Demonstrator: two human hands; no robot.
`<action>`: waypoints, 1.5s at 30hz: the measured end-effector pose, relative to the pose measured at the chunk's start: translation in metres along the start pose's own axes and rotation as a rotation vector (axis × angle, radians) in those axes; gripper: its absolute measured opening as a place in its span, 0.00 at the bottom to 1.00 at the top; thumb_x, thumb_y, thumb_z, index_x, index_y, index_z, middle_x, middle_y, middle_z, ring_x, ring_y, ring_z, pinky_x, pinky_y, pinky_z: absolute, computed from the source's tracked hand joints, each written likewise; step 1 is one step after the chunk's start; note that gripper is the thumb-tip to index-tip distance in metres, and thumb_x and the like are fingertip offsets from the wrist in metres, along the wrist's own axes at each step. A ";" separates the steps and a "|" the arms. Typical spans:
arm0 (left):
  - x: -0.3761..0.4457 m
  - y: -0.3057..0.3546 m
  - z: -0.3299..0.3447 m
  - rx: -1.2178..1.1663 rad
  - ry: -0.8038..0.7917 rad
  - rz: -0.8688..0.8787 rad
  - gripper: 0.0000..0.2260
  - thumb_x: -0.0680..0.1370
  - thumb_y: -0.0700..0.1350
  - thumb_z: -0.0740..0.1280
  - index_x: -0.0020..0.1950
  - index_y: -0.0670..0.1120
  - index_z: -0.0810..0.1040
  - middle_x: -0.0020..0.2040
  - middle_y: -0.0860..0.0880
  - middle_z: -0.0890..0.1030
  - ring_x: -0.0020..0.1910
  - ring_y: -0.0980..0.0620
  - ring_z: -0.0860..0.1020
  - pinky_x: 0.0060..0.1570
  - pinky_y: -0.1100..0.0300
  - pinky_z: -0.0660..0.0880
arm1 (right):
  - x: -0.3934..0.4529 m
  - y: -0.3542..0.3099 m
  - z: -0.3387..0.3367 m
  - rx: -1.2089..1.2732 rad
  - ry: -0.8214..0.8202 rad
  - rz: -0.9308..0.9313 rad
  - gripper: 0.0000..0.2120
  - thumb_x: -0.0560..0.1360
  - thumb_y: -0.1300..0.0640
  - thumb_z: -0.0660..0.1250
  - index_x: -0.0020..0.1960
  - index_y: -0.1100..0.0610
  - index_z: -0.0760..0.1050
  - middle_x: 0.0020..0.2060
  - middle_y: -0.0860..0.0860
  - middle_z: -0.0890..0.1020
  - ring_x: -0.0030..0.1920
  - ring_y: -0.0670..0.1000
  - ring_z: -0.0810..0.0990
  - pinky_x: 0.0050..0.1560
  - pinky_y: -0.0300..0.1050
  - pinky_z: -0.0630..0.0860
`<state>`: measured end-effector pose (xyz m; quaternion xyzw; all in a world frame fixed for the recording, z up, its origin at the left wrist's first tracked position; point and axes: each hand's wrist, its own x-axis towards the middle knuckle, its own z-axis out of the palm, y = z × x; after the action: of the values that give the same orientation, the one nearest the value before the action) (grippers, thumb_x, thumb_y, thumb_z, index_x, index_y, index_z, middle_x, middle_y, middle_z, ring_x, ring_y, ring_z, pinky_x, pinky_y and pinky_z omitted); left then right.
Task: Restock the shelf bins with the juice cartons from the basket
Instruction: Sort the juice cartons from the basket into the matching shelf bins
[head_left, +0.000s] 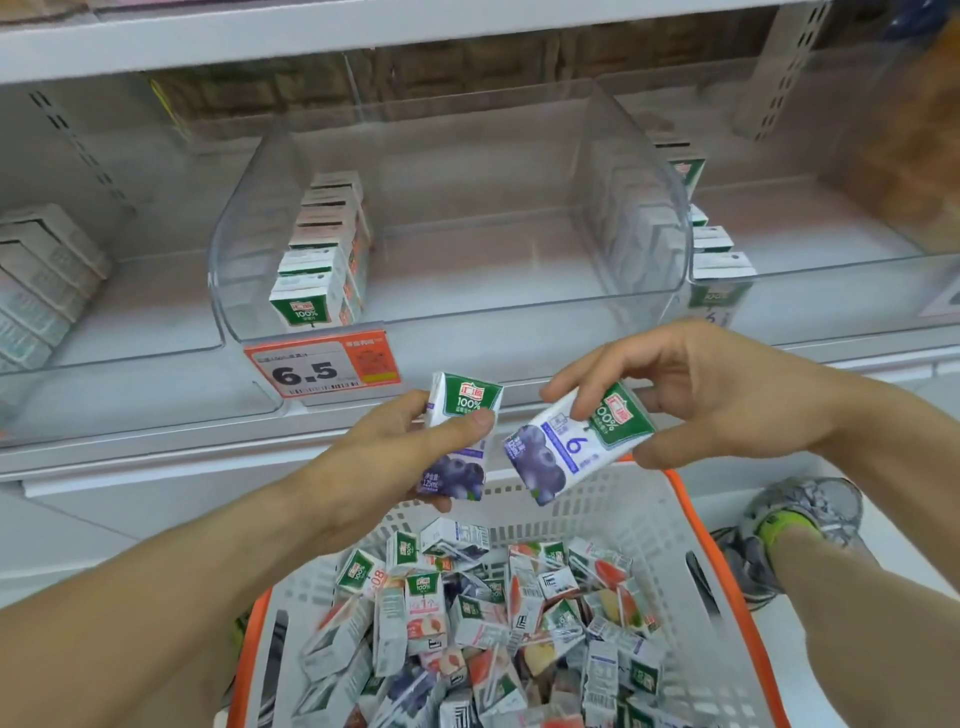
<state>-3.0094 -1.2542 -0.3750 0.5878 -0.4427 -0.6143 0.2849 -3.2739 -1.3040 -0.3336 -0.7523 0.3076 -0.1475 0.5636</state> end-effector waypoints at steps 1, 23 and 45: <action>0.001 0.000 0.002 -0.005 -0.037 -0.008 0.26 0.70 0.56 0.74 0.63 0.44 0.76 0.48 0.39 0.85 0.40 0.44 0.82 0.38 0.56 0.75 | 0.000 -0.001 0.000 -0.022 -0.030 -0.020 0.22 0.66 0.79 0.68 0.53 0.60 0.81 0.62 0.49 0.81 0.66 0.52 0.77 0.58 0.48 0.78; -0.003 -0.003 0.020 0.030 -0.259 0.071 0.21 0.68 0.49 0.75 0.57 0.44 0.76 0.43 0.42 0.85 0.41 0.47 0.82 0.39 0.57 0.72 | 0.023 0.014 0.022 -0.045 0.213 -0.005 0.15 0.72 0.56 0.76 0.58 0.53 0.83 0.49 0.49 0.86 0.46 0.58 0.85 0.48 0.55 0.84; -0.006 0.016 0.013 0.465 -0.166 0.278 0.30 0.64 0.50 0.83 0.63 0.53 0.76 0.53 0.50 0.85 0.52 0.49 0.83 0.55 0.45 0.79 | 0.022 0.023 0.023 0.007 0.092 0.046 0.42 0.60 0.59 0.83 0.70 0.47 0.70 0.61 0.49 0.76 0.57 0.50 0.82 0.52 0.50 0.82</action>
<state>-3.0237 -1.2533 -0.3596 0.5186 -0.6699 -0.4974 0.1867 -3.2509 -1.3042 -0.3651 -0.7355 0.3497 -0.1701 0.5548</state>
